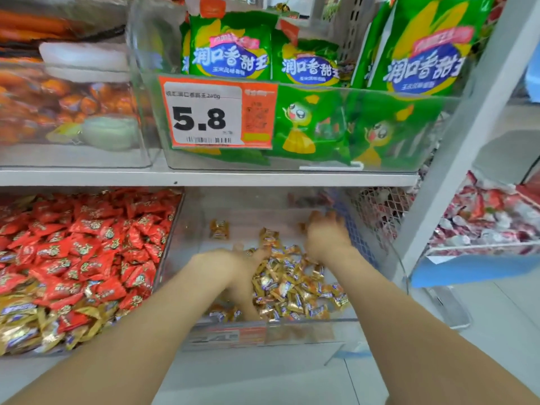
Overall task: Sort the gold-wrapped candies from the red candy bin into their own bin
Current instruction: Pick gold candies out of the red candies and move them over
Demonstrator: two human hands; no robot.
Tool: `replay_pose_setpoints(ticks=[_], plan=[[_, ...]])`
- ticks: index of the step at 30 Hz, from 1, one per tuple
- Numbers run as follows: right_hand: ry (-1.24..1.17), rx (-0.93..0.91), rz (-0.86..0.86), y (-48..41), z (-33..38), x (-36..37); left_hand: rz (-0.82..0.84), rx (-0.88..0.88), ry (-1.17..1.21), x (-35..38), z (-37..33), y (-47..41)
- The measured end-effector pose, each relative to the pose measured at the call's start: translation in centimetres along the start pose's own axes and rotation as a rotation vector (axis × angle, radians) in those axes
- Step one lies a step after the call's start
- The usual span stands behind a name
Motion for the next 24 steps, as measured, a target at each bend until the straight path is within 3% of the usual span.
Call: replay_pose_setpoints(ticks=[4, 7, 12, 15, 21, 24], plan=[[0.058, -0.057, -0.045, -0.1, 0.1, 0.3, 0.023, -0.02, -0.024, 0.5, -0.4, -0.1], [0.054, -0.074, -0.024, 0.9, 0.3, 0.2, -0.022, 0.071, 0.028, 1.1, -0.4, -1.0], [-0.02, -0.192, -0.026, 2.0, 1.3, -0.7, -0.256, 0.228, 0.1, 0.3, -0.6, -1.8], [-0.074, -0.213, -0.042, 2.5, 1.2, -1.2, -0.38, 0.218, 0.09, -0.4, -0.3, -1.4], [-0.179, -0.2, -0.034, 2.8, -0.2, -1.3, -0.188, 0.025, -0.063, 0.8, 1.4, 0.7], [-0.253, -0.212, -0.052, 3.1, -0.4, -1.3, -0.277, 0.097, -0.001, 0.6, 1.0, 0.5]])
Point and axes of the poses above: each hand's wrist, its own y-axis away from the middle knuckle, its own x-axis out of the palm, z = x × y, the point moved 4 cm from there along -y, towards the middle knuckle, and after that the axes turned 5 degrees about y, right-handed, at the moved point
